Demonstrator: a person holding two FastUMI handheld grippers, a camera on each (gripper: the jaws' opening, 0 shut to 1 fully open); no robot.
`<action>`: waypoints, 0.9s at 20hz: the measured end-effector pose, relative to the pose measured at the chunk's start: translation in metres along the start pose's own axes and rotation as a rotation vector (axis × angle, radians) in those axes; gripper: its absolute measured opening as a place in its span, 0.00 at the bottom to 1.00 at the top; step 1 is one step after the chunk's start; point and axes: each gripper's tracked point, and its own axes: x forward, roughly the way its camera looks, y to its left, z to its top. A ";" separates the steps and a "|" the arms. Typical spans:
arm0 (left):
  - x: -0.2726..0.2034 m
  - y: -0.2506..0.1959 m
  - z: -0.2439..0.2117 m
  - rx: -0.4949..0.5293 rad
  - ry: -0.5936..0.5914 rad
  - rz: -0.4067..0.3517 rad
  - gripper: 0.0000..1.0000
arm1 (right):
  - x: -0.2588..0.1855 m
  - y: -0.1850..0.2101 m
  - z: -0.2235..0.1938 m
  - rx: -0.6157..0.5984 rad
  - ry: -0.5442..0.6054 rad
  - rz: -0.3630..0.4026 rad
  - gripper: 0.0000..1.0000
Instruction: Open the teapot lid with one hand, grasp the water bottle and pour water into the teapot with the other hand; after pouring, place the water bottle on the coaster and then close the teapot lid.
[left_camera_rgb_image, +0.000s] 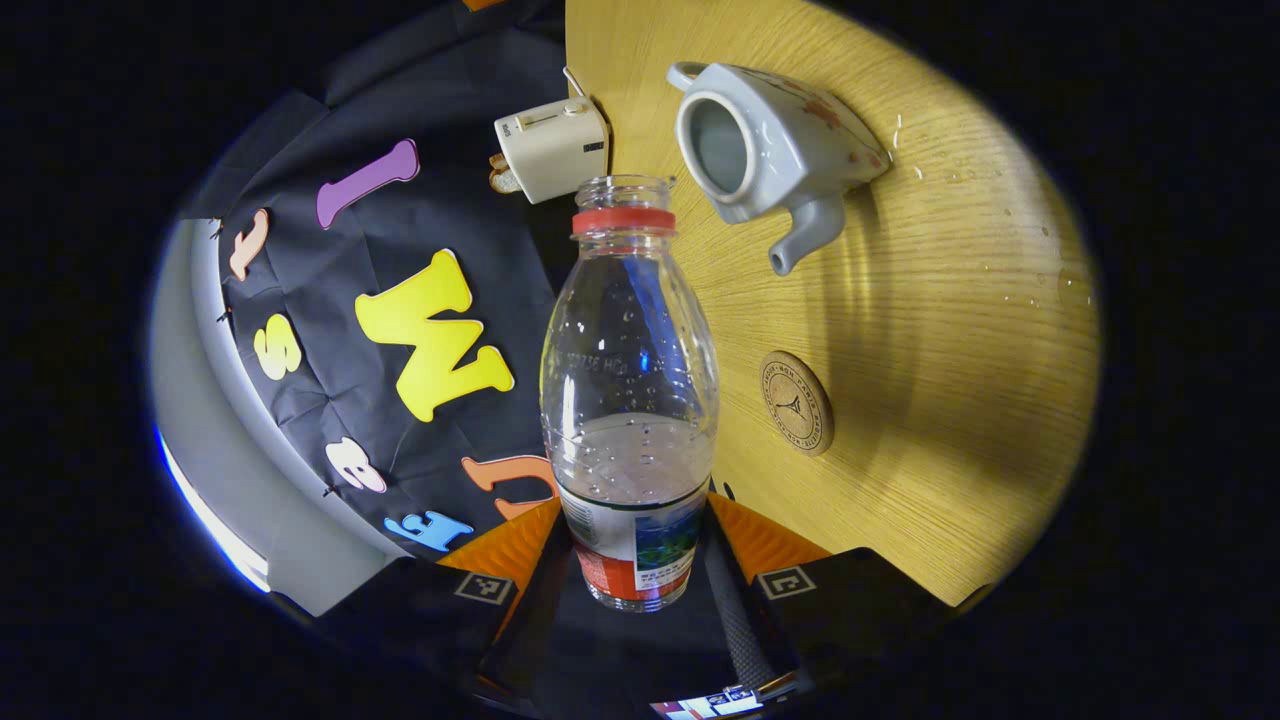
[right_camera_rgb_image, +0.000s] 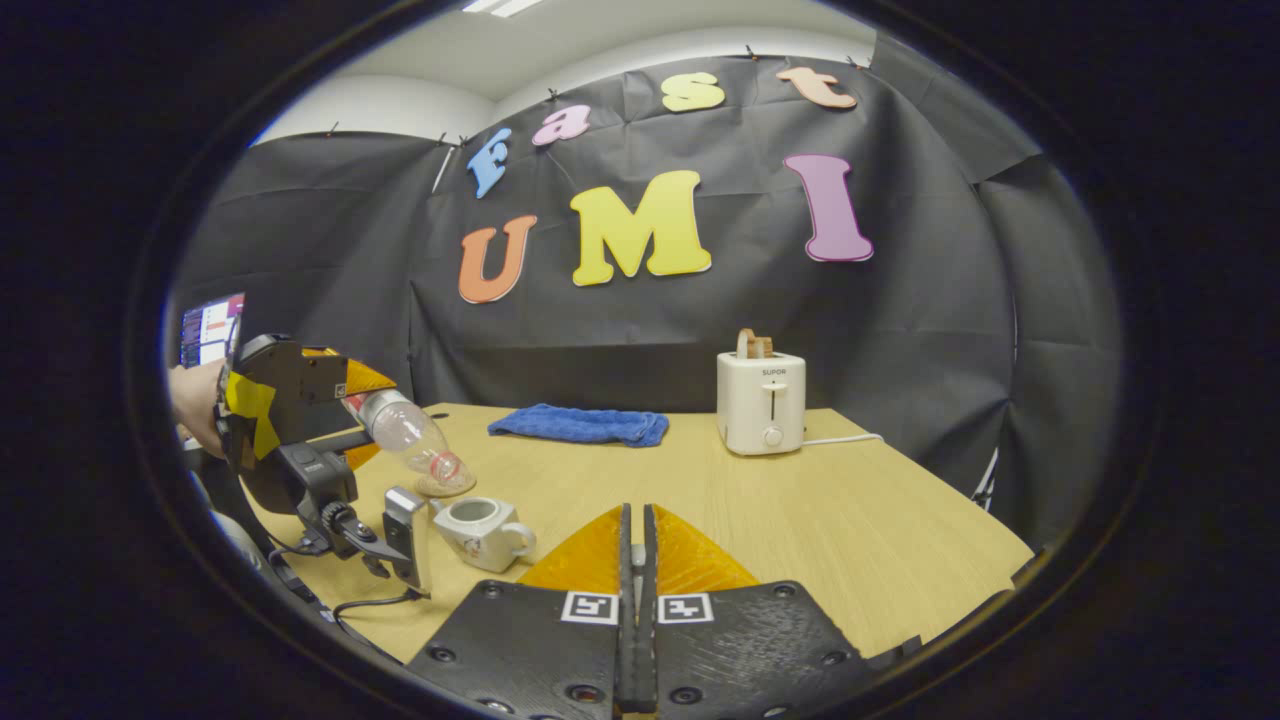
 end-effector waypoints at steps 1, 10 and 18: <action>0.001 0.002 0.000 0.012 0.002 0.004 0.73 | -0.001 0.000 0.000 0.000 -0.001 0.000 0.00; -0.001 0.012 -0.001 0.069 0.009 0.035 0.73 | -0.001 0.000 -0.001 0.001 -0.004 0.002 0.00; -0.002 0.018 -0.002 0.124 0.018 0.041 0.73 | -0.002 0.000 -0.001 0.004 -0.007 0.007 0.00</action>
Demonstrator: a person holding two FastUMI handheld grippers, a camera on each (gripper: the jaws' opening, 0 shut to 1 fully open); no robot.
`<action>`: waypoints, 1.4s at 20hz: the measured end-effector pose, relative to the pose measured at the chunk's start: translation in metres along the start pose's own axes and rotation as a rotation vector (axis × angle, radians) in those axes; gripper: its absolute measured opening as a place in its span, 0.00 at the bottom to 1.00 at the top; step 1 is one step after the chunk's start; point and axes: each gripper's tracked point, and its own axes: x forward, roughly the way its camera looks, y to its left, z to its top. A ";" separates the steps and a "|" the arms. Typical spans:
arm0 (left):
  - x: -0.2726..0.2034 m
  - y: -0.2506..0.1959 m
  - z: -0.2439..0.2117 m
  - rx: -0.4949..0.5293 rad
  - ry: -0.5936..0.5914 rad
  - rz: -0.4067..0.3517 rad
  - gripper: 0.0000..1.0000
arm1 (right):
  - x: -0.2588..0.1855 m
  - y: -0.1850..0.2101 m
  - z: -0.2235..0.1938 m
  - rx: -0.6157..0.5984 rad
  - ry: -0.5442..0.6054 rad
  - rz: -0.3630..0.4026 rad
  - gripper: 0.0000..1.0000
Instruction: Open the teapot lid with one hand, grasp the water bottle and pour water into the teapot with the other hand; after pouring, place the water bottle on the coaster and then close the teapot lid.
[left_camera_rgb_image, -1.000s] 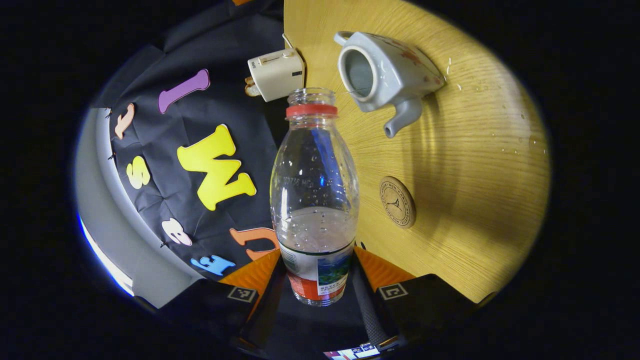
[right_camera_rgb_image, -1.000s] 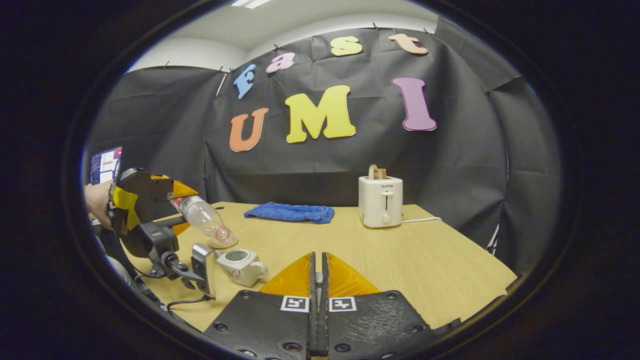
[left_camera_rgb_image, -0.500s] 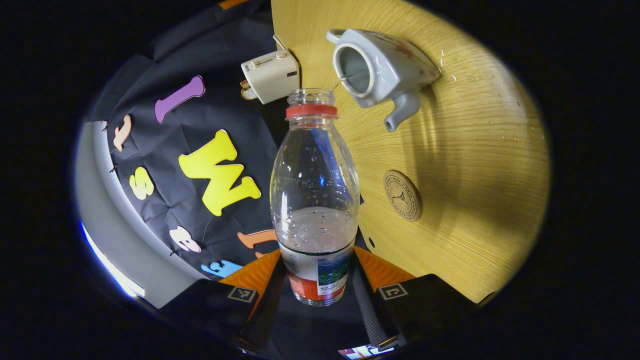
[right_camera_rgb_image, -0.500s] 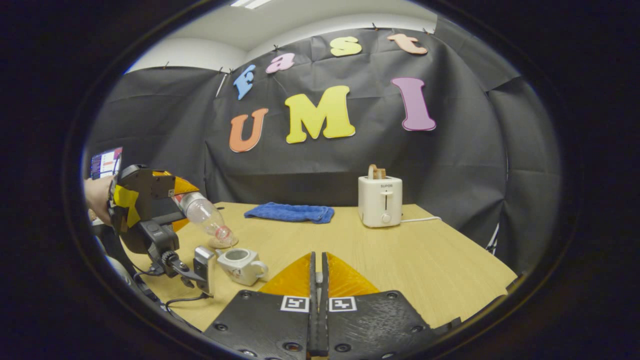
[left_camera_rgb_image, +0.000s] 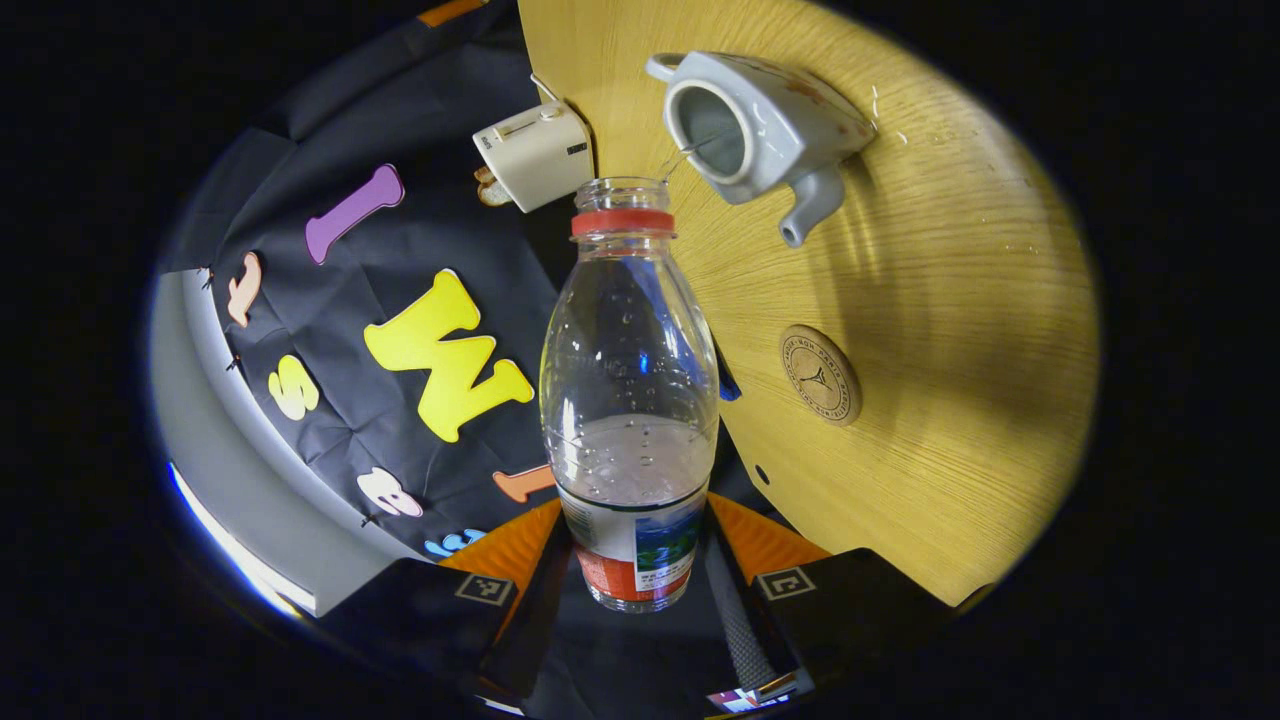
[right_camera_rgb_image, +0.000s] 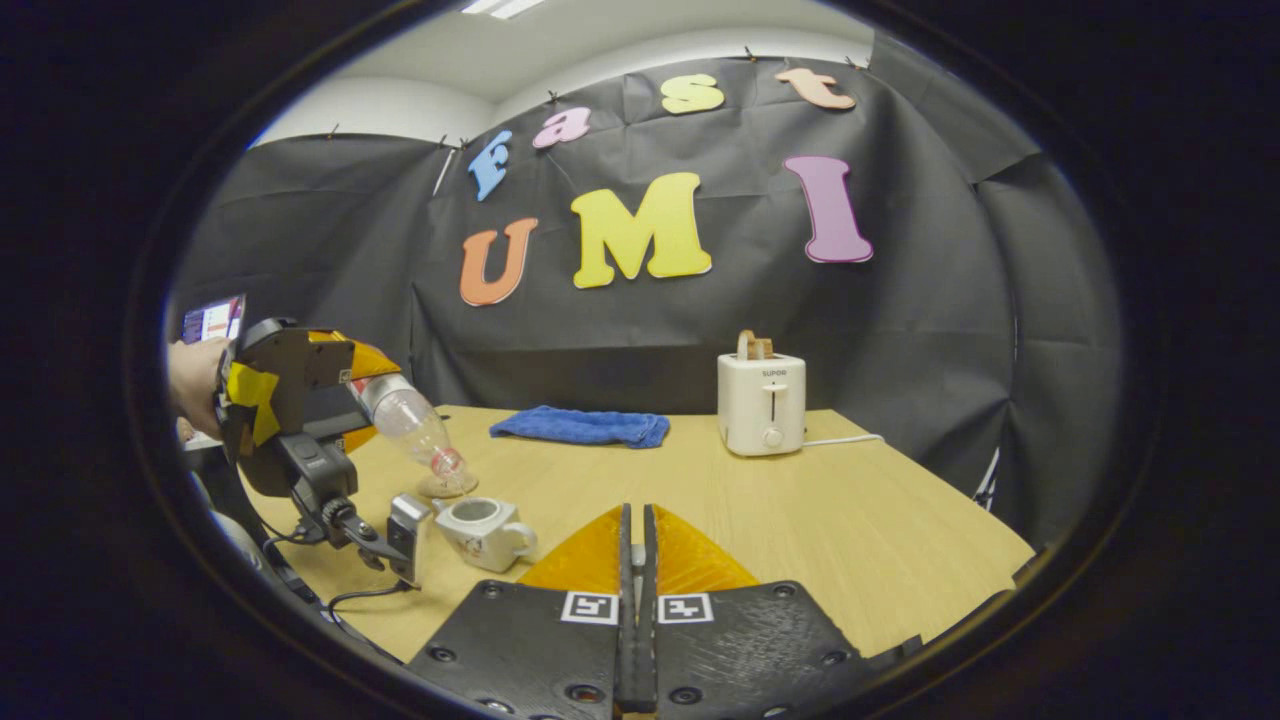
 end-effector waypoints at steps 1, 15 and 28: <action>0.000 0.001 0.000 0.008 0.001 0.002 0.73 | 0.000 0.000 0.000 0.001 0.001 0.000 0.00; 0.000 0.007 0.000 0.062 0.004 0.010 0.73 | -0.001 -0.002 0.001 0.004 -0.005 0.005 0.00; 0.008 -0.019 -0.004 -0.258 -0.035 -0.022 0.70 | -0.003 0.002 0.008 0.004 -0.015 0.000 0.00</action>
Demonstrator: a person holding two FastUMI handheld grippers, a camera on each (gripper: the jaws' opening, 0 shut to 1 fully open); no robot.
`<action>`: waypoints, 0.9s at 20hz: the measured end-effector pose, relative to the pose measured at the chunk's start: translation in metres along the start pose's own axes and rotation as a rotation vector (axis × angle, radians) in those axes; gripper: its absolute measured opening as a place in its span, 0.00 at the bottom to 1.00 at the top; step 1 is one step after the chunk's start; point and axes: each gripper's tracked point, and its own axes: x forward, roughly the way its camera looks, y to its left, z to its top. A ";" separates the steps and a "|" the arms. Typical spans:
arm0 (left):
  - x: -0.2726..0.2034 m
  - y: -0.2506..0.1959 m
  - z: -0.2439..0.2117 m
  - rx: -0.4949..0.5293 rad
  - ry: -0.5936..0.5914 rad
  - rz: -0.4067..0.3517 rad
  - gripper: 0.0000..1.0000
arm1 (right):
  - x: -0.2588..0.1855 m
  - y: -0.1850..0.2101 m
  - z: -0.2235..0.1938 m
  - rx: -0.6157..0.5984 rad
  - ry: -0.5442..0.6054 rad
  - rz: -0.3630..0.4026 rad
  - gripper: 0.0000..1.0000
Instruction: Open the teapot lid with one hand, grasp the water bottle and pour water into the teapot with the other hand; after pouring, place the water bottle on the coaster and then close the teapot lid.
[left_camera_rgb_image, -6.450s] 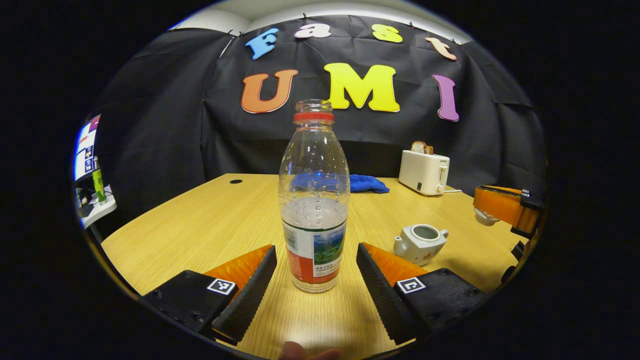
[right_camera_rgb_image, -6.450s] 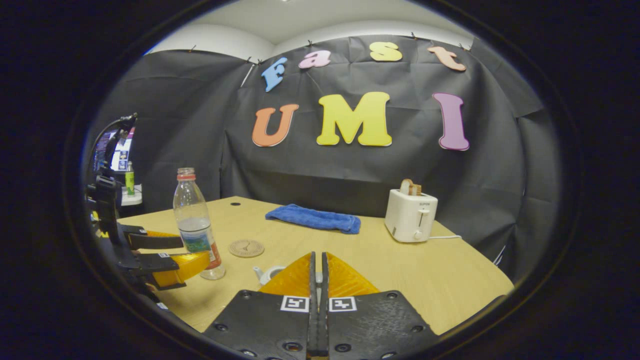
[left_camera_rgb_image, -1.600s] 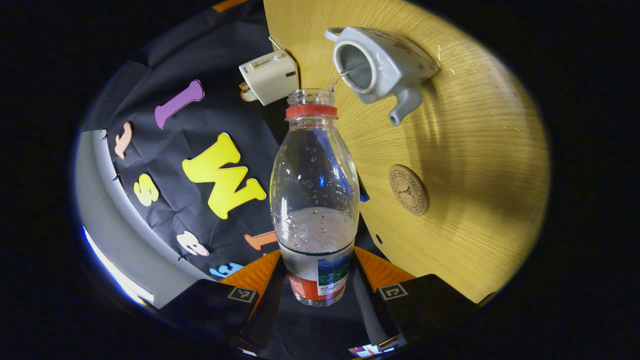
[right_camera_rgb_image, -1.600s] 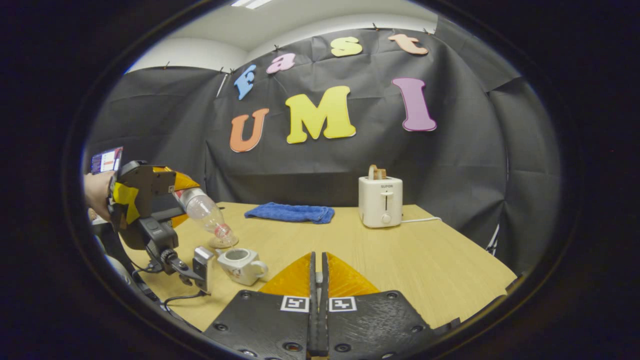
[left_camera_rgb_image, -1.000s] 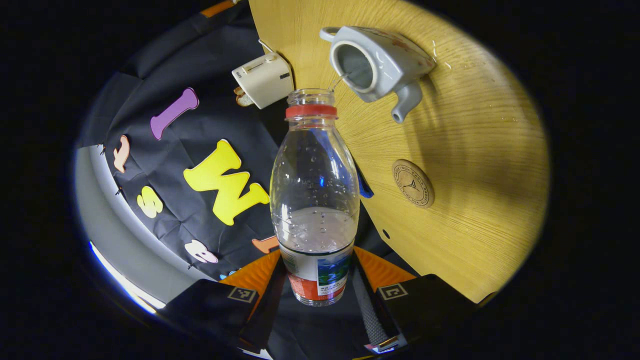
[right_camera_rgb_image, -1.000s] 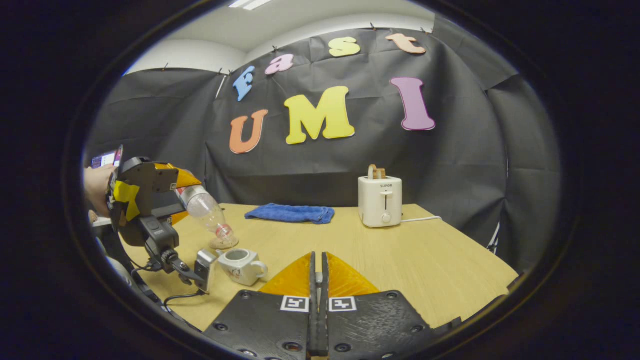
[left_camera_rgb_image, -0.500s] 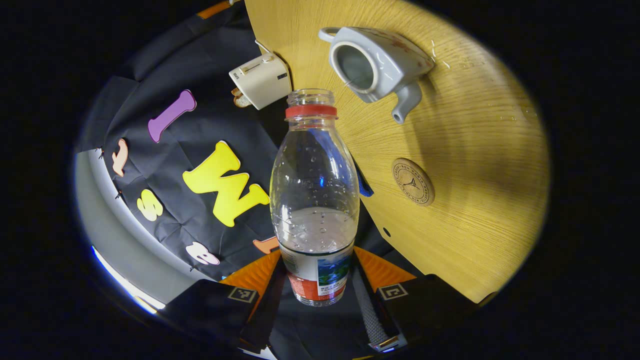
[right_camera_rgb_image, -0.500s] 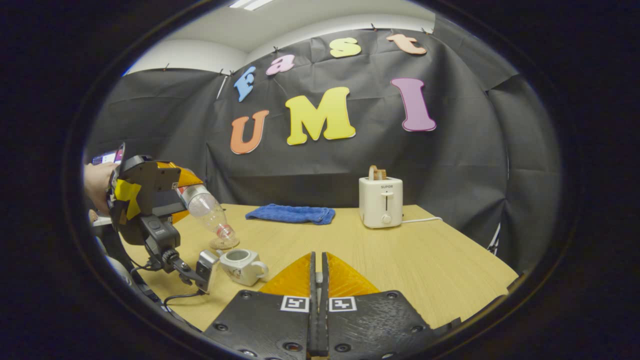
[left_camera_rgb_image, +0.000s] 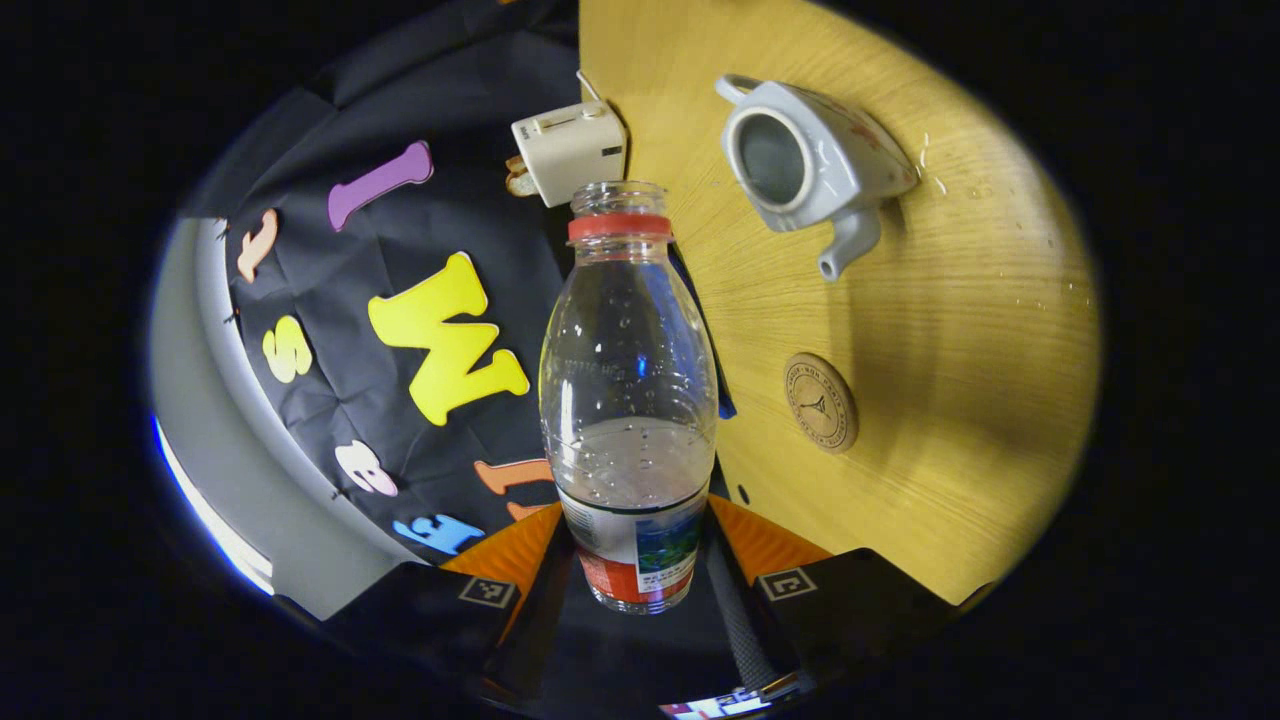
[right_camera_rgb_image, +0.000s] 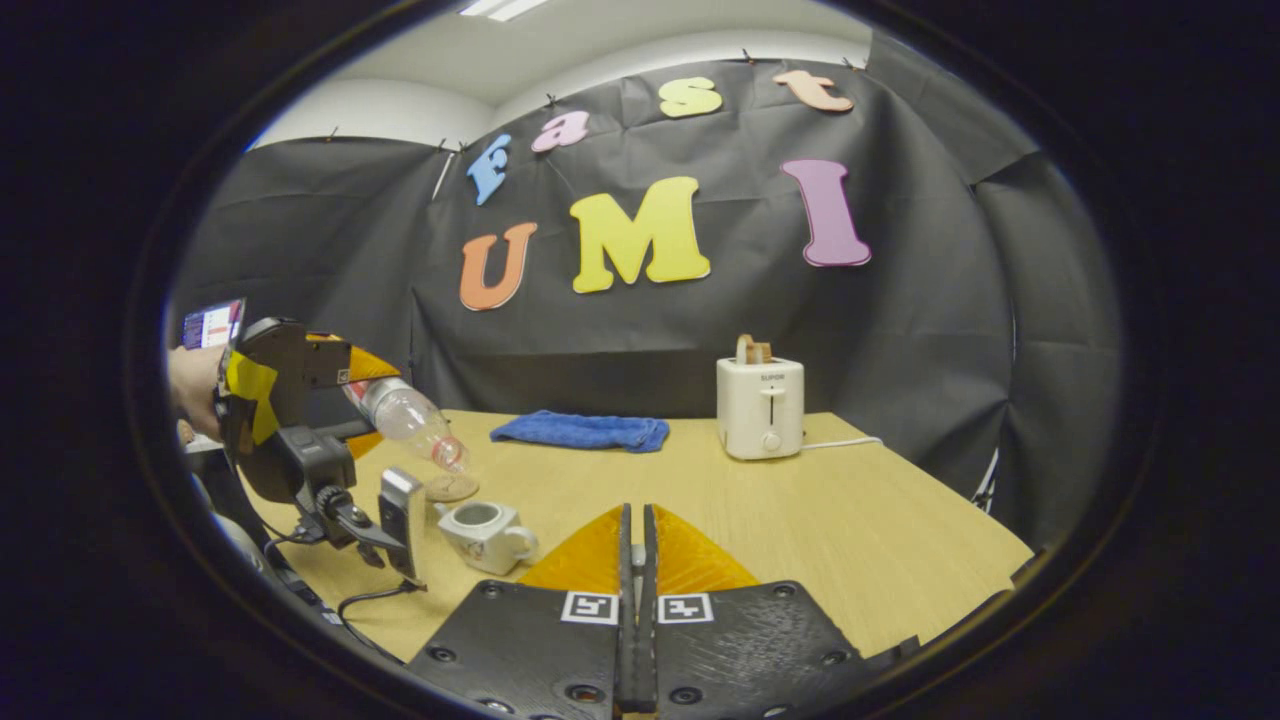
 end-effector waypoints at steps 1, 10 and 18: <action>-0.001 0.003 -0.003 -0.054 -0.003 0.006 0.73 | 0.000 0.001 0.002 -0.001 -0.001 0.001 0.00; -0.020 -0.007 -0.017 -0.858 -0.044 -0.035 0.73 | 0.001 0.017 0.009 -0.015 -0.008 0.018 0.00; -0.004 -0.015 -0.006 -1.567 -0.104 -0.187 0.74 | 0.000 0.024 0.010 -0.012 -0.005 0.020 0.00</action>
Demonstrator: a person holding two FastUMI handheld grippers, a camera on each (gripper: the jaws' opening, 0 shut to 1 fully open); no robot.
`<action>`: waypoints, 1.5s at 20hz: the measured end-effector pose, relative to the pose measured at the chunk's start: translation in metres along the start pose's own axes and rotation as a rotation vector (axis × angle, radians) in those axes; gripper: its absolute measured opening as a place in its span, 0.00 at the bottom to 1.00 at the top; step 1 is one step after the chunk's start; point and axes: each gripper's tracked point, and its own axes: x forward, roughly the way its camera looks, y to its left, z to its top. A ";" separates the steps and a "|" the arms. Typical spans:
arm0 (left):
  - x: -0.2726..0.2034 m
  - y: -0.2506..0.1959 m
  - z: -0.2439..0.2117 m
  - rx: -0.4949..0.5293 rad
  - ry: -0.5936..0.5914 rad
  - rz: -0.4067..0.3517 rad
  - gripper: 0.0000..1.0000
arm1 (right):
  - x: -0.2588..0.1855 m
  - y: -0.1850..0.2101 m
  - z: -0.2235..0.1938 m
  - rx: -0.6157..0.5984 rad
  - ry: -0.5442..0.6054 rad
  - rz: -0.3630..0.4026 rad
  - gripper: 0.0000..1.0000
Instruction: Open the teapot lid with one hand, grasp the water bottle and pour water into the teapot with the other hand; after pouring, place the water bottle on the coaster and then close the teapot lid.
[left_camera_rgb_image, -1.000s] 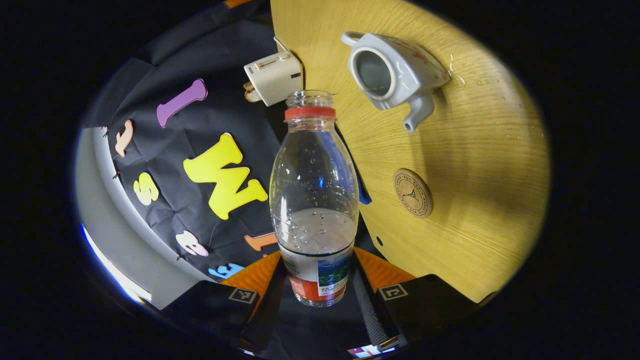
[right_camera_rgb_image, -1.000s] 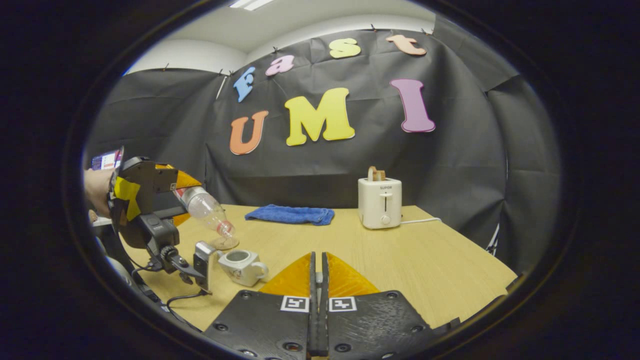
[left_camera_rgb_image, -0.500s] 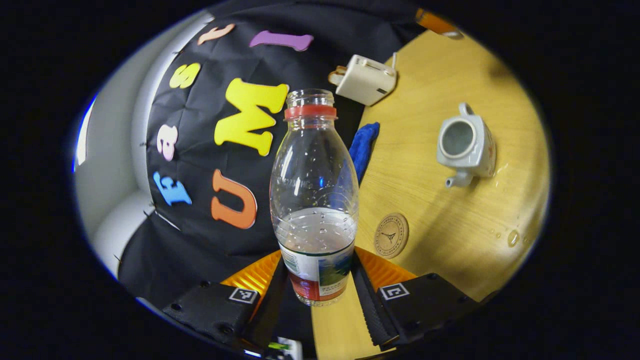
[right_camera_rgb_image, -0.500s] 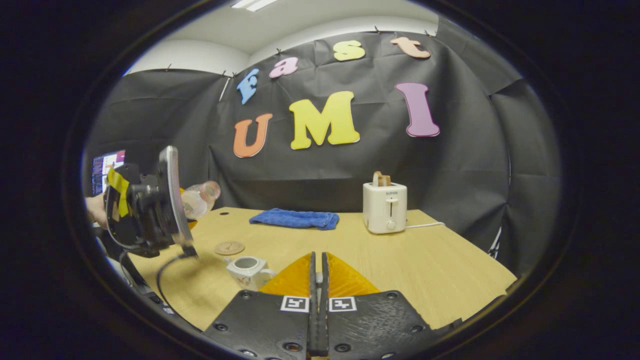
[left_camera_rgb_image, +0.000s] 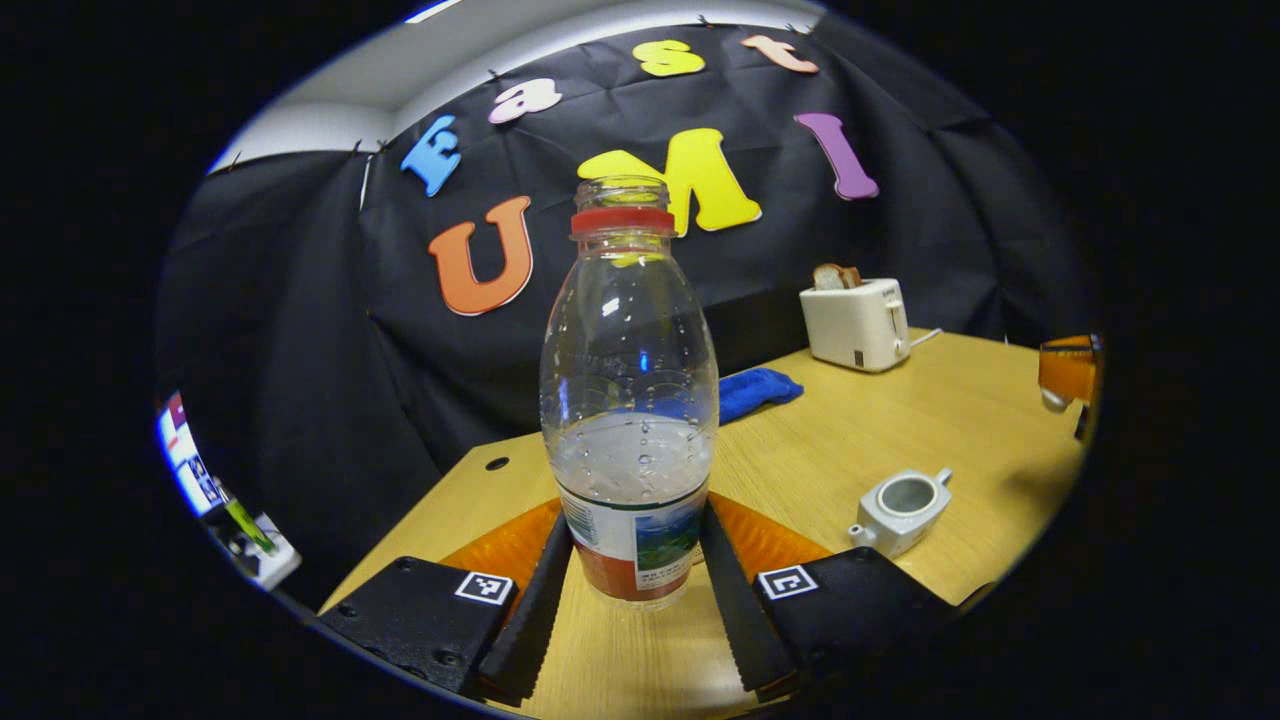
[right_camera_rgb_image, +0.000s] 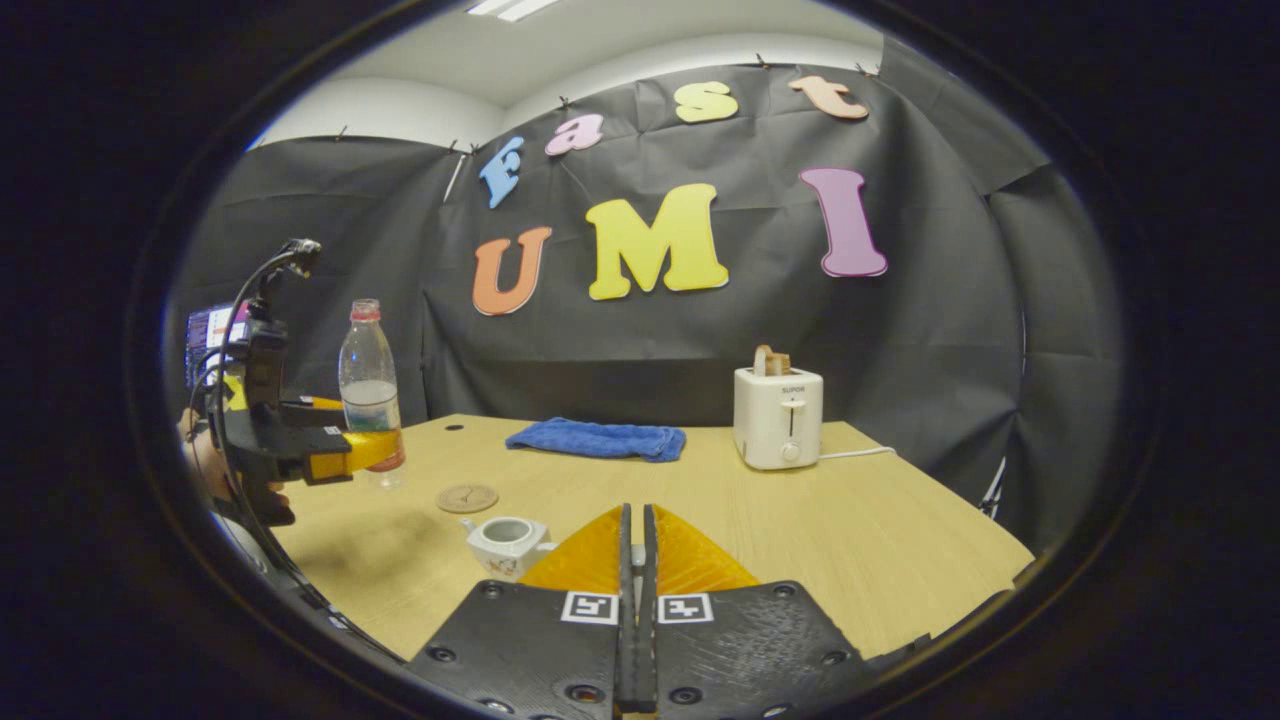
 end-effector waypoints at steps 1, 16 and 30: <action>0.003 -0.001 -0.002 -0.038 -0.002 -0.011 0.74 | 0.000 -0.001 0.000 0.001 0.002 -0.001 0.00; 0.088 -0.003 -0.027 -0.171 0.027 -0.098 0.74 | 0.004 -0.028 -0.016 0.007 0.045 -0.060 0.00; 0.096 -0.017 -0.041 -0.192 0.107 -0.156 0.90 | 0.006 -0.021 -0.017 -0.009 0.052 -0.052 0.00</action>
